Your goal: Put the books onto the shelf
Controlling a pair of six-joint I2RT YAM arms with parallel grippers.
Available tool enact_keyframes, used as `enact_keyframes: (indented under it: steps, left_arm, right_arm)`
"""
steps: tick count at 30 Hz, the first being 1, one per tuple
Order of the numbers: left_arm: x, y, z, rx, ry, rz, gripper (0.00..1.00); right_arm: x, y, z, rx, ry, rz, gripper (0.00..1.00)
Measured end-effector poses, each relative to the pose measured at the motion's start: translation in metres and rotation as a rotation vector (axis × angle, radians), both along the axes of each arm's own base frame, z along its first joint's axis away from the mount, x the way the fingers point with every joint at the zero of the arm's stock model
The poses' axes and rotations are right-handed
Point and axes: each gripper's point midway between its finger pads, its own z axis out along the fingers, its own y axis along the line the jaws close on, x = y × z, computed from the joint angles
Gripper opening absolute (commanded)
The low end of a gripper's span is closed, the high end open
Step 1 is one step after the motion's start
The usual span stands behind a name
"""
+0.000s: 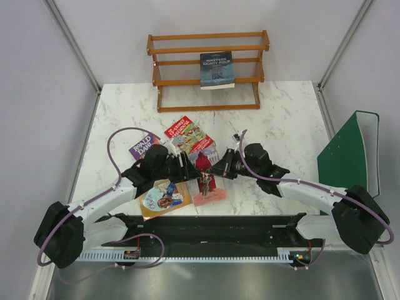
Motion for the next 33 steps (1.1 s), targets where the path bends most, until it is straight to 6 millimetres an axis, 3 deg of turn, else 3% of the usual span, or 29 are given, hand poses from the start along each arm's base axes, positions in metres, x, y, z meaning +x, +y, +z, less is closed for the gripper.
enact_keyframes:
  steps: [1,3,6,7,9,10,12,14,21,25,33]
  left_arm:
    - [0.002,-0.003,0.004,-0.019,-0.016,-0.007,0.3]
    - [0.007,-0.005,0.005,-0.036,-0.034,0.002,0.02]
    - [0.012,-0.008,0.007,-0.078,-0.052,0.008,0.02]
    - [0.013,-0.009,0.008,-0.083,-0.059,0.008,0.02]
    - [0.016,-0.011,0.012,-0.099,-0.076,0.008,0.02]
    - [0.017,-0.014,0.017,-0.116,-0.094,0.001,0.02]
    - [0.017,-0.018,0.025,-0.138,-0.121,-0.011,0.02]
    - [0.018,-0.021,0.033,-0.15,-0.138,-0.019,0.02]
    - [0.043,-0.034,0.078,-0.208,-0.234,0.008,0.02]
    - [0.056,-0.044,0.087,-0.224,-0.241,0.012,0.02]
    - [0.09,-0.069,0.115,-0.27,-0.276,0.014,0.02]
  right_arm:
    - [0.0,0.0,0.0,0.001,0.001,0.0,0.11]
    - [0.003,-0.002,0.001,0.003,0.0,-0.006,0.13]
    - [0.006,-0.006,-0.005,-0.015,0.02,-0.02,0.18]
    - [0.007,-0.007,-0.007,-0.018,0.023,-0.024,0.35]
    - [0.007,-0.008,-0.009,-0.022,0.034,-0.033,0.53]
    - [0.006,-0.008,-0.01,-0.025,0.039,-0.033,0.69]
    - [0.005,-0.011,-0.013,-0.04,0.046,-0.054,0.83]
    - [0.002,-0.019,-0.014,-0.053,0.052,-0.092,0.89]
    - [-0.012,-0.073,0.003,0.046,0.04,-0.342,0.95]
    - [-0.019,-0.097,0.018,0.185,0.03,-0.449,0.95]
    - [-0.02,-0.106,0.03,0.297,0.052,-0.509,0.96]
